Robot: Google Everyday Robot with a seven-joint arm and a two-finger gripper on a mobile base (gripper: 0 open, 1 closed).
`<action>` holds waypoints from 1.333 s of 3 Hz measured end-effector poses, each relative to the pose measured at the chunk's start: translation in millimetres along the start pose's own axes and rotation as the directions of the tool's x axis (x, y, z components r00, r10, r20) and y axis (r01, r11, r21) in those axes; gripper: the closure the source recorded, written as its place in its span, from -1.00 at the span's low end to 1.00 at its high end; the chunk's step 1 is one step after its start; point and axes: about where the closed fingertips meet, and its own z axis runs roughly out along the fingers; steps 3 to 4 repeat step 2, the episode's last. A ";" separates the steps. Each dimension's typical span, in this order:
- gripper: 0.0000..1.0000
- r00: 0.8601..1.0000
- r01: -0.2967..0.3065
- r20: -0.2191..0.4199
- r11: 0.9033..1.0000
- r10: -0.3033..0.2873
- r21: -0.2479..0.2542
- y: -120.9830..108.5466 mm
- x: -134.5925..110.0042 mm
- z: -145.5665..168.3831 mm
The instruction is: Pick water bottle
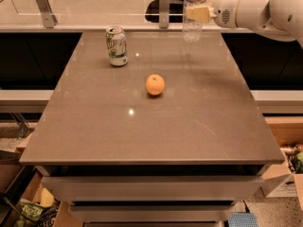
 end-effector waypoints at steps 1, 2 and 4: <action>1.00 1.000 0.013 -0.004 1.000 -0.013 0.003 2.2 -2.1 2.2; 1.00 1.000 0.013 -0.004 1.000 -0.013 0.003 2.3 -2.1 2.3; 1.00 1.000 0.013 -0.004 1.000 -0.013 0.003 2.3 -2.1 2.3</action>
Offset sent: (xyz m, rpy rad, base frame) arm -0.0011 0.0002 0.0068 -0.0330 -0.0200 -0.0140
